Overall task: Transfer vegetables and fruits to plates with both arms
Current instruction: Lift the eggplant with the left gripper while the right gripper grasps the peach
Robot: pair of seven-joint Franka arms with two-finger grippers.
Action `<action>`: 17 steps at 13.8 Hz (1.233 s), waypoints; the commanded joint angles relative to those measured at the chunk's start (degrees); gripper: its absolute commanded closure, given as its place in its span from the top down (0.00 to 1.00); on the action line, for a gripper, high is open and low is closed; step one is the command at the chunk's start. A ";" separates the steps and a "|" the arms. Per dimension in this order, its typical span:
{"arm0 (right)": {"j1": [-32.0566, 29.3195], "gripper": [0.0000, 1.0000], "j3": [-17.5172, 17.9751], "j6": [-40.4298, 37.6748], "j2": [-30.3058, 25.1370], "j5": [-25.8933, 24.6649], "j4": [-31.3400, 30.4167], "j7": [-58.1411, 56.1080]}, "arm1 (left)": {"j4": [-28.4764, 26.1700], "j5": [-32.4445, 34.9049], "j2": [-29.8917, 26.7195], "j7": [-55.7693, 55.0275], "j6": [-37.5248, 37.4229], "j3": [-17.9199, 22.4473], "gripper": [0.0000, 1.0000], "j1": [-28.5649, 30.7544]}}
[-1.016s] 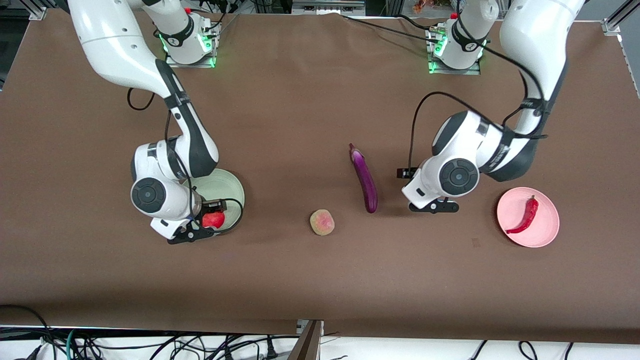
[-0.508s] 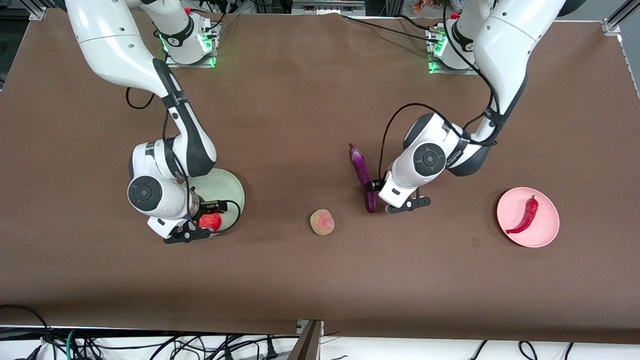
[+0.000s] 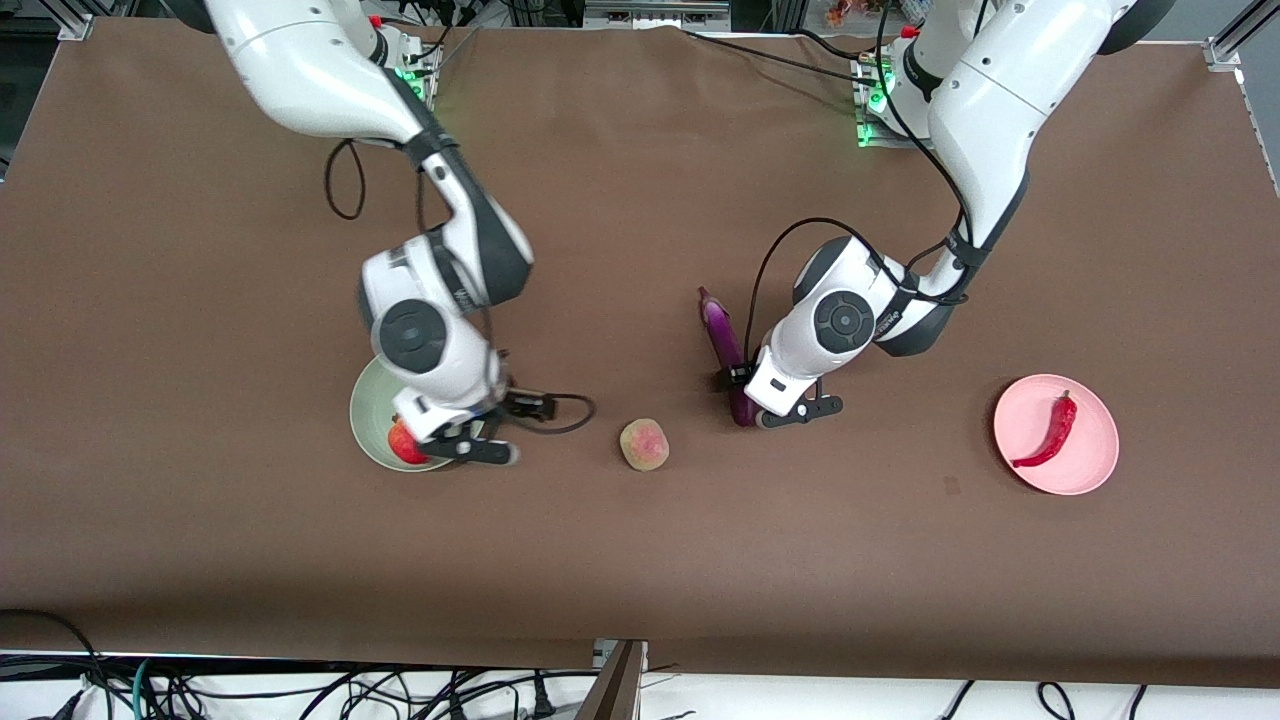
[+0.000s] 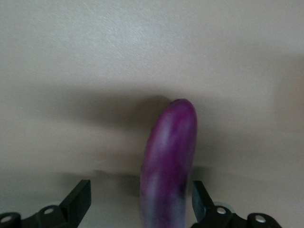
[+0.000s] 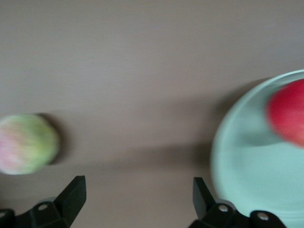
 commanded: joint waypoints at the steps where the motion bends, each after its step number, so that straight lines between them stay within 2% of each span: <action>1: 2.28 0.99 -0.26 3.22 5.51 0.35 7.54 6.18 | -0.07 -1.33 -0.39 0.18 0.80 0.25 0.20 -0.64; 2: 2.98 0.99 -0.26 5.06 6.74 0.27 9.12 7.67 | 0.02 -1.33 -0.31 0.27 0.89 0.25 0.13 -0.64; 4: 4.39 0.99 -0.26 9.62 9.37 0.36 11.59 9.53 | -0.15 -1.33 -0.22 0.18 1.06 0.25 0.08 -0.64; 8: 6.50 0.99 -0.34 17.19 13.16 0.27 12.04 11.55 | -0.07 -1.33 -1.96 0.27 -0.51 0.25 0.01 0.06; 11: 7.64 0.99 -0.34 19.40 14.39 0.27 12.12 14.18 | 2.47 -0.54 -7.23 1.49 -13.57 0.34 0.00 0.94; 14: 8.78 0.99 -0.34 21.33 15.53 0.18 12.04 16.30 | 5.03 -0.28 -9.09 11.93 -28.34 1.04 0.01 3.22; 17: 9.32 0.99 -0.87 21.95 16.77 -0.35 12.04 16.21 | 5.99 -0.27 -12.34 26.93 -35.39 1.04 0.01 9.71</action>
